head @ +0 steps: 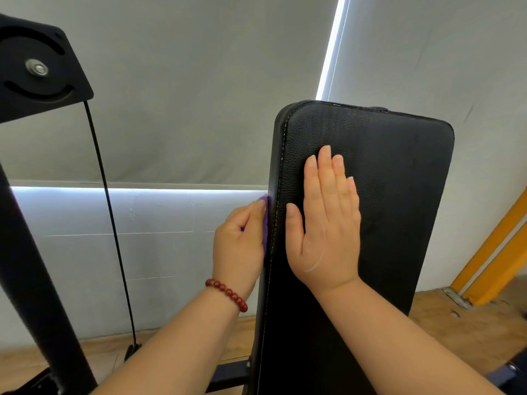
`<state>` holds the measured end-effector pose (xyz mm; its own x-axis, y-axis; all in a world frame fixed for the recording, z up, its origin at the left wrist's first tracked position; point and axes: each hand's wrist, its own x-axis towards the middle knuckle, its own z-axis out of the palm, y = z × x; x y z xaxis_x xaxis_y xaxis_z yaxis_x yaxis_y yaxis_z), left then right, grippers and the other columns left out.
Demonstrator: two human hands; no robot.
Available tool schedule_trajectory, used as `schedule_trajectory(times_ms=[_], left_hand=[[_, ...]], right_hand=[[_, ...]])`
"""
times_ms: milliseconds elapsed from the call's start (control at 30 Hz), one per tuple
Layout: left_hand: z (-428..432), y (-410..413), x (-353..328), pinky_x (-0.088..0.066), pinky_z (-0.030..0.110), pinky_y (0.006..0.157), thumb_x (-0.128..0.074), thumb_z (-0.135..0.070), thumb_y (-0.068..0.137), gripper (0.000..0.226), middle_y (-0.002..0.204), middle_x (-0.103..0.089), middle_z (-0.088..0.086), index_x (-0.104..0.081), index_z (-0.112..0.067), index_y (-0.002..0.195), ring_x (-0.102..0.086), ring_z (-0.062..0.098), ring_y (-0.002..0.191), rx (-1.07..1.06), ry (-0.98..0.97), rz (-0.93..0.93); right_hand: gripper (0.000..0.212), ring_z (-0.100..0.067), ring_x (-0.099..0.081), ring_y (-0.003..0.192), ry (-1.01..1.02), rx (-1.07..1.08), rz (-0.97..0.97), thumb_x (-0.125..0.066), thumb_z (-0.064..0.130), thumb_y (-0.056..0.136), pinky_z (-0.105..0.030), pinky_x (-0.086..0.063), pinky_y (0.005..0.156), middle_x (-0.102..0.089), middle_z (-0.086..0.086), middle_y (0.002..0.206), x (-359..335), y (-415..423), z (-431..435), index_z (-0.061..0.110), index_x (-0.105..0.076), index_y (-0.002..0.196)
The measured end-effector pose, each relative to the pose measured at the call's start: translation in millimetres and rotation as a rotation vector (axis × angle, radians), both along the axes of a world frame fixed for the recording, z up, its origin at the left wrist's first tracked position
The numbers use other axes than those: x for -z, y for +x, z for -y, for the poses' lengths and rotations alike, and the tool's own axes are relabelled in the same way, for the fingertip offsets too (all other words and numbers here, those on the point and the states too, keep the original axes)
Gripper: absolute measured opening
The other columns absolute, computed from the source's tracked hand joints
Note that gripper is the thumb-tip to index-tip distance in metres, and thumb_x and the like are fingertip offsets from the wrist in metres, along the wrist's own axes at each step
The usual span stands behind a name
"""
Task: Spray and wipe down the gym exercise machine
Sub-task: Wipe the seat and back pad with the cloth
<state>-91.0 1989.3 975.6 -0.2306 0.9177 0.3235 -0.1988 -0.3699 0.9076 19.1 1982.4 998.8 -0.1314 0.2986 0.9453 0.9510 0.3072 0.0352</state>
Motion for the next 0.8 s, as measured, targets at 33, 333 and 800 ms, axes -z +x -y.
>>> schedule_trajectory(times_ms=[33,333,800], left_hand=[[-1,1,-8,-0.054,0.046,0.092,-0.059,-0.034,0.096,0.022,0.092,-0.075,-0.004,-0.078,-0.037,0.083,-0.070,0.014,0.093,-0.003,0.000,0.036],[17,8,-21,-0.041,0.008,0.075,-0.053,-0.032,0.096,0.026,0.083,-0.059,0.005,-0.075,-0.020,0.104,-0.057,-0.005,0.075,-0.231,0.217,-0.142],[25,5,2,-0.043,0.006,0.079,-0.055,-0.023,0.097,0.021,0.097,-0.062,-0.002,-0.067,-0.031,0.111,-0.060,-0.007,0.085,-0.221,0.135,-0.176]], right_hand=[[0.055,-0.025,-0.017,0.148,-0.002,-0.003,-0.001,-0.033,0.029,0.101,-0.040,-0.012,0.122,-0.018,-0.011,0.156,0,0,0,0.003,-0.025,0.149],[0.055,-0.024,-0.017,0.148,-0.010,-0.043,-0.006,-0.035,0.028,0.101,-0.040,-0.012,0.122,-0.019,-0.010,0.156,0,2,1,0.004,-0.026,0.149],[0.054,-0.024,-0.018,0.148,-0.001,-0.065,-0.008,-0.036,0.028,0.101,-0.040,-0.011,0.122,-0.020,-0.010,0.156,-1,3,1,0.005,-0.024,0.148]])
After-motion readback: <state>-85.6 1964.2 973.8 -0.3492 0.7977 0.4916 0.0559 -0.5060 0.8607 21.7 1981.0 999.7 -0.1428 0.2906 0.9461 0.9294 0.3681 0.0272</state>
